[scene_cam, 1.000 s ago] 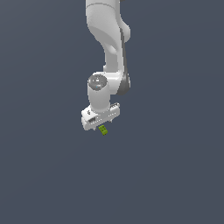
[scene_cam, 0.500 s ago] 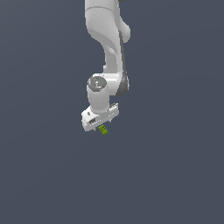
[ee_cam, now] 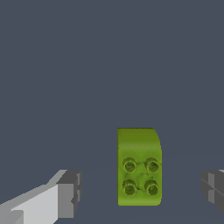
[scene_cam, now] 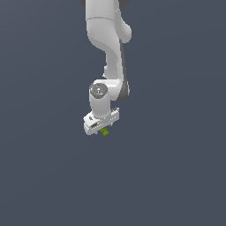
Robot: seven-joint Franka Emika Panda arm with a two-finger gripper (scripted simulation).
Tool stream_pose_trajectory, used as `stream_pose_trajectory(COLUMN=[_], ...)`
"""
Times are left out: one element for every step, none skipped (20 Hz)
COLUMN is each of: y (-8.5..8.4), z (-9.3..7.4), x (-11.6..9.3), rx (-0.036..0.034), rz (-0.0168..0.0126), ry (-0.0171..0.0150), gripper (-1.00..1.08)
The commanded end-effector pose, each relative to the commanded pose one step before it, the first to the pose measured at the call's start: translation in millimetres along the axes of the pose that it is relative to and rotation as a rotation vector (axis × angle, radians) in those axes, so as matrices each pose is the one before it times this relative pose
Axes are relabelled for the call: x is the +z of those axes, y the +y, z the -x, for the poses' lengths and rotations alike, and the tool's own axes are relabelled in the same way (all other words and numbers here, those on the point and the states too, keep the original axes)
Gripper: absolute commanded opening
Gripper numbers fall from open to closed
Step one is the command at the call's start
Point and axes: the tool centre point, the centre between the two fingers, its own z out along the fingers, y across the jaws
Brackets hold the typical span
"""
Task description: Pick up the object and move it to a goal position.
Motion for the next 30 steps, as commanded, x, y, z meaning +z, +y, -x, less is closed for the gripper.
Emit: stream_pose_trajectory(y=[-0.21, -0.13, 0.20, 0.21, 0.19, 0.14, 0.05, 0.00, 0.00, 0.00, 0.00, 0.00, 0.00, 0.00, 0.00, 0.00, 0.00, 0.08, -0.17, -0.50, -0.83, -1.16, -1.47, -1.77, -2.06, -2.34, -2.61, -2.84, -3.03, -3.20], z=[0.42, -0.19, -0.03, -0.10, -0.14, -0.12, -0.05, 0.00, 0.00, 0.00, 0.00, 0.00, 0.00, 0.00, 0.00, 0.00, 0.00, -0.02, -0.35, -1.04, -1.74, -2.42, -3.09, -3.76, -4.41, -5.04, -5.65, -6.21, -6.69, -7.11], x=[11.64, 3.24, 2.59, 1.93, 1.32, 0.75, 0.24, 0.00, 0.00, 0.00, 0.00, 0.00, 0.00, 0.00, 0.00, 0.00, 0.00, -0.13, -0.22, -0.67, -1.12, -1.56, -1.99, -2.41, -2.81, -3.21, -3.59, -3.93, -4.23, -4.48], rx=[-0.00099, -0.00069, 0.00000, 0.00000, 0.00000, 0.00000, 0.00000, 0.00000, 0.00000, 0.00000, 0.00000, 0.00000, 0.00000, 0.00000, 0.00000, 0.00000, 0.00000, 0.00000, 0.00000, 0.00000, 0.00000, 0.00000, 0.00000, 0.00000, 0.00000, 0.00000, 0.00000, 0.00000, 0.00000, 0.00000], rz=[-0.00013, 0.00004, 0.00000, 0.00000, 0.00000, 0.00000, 0.00000, 0.00000, 0.00000, 0.00000, 0.00000, 0.00000, 0.00000, 0.00000, 0.00000, 0.00000, 0.00000, 0.00000, 0.00000, 0.00000, 0.00000, 0.00000, 0.00000, 0.00000, 0.00000, 0.00000, 0.00000, 0.00000, 0.00000, 0.00000], ry=[-0.00015, 0.00004, 0.00000, 0.00000, 0.00000, 0.00000, 0.00000, 0.00000, 0.00000, 0.00000, 0.00000, 0.00000, 0.00000, 0.00000, 0.00000, 0.00000, 0.00000, 0.00000, 0.00000, 0.00000, 0.00000, 0.00000, 0.00000, 0.00000, 0.00000, 0.00000, 0.00000, 0.00000, 0.00000, 0.00000], gripper=[1.00, 1.00, 1.00, 1.00, 1.00, 1.00, 1.00, -1.00, -1.00, -1.00, -1.00, -1.00, -1.00, -1.00, -1.00, -1.00, -1.00, -1.00, -1.00, -1.00, -1.00, -1.00, -1.00, -1.00, -1.00, -1.00, -1.00, -1.00, -1.00, -1.00])
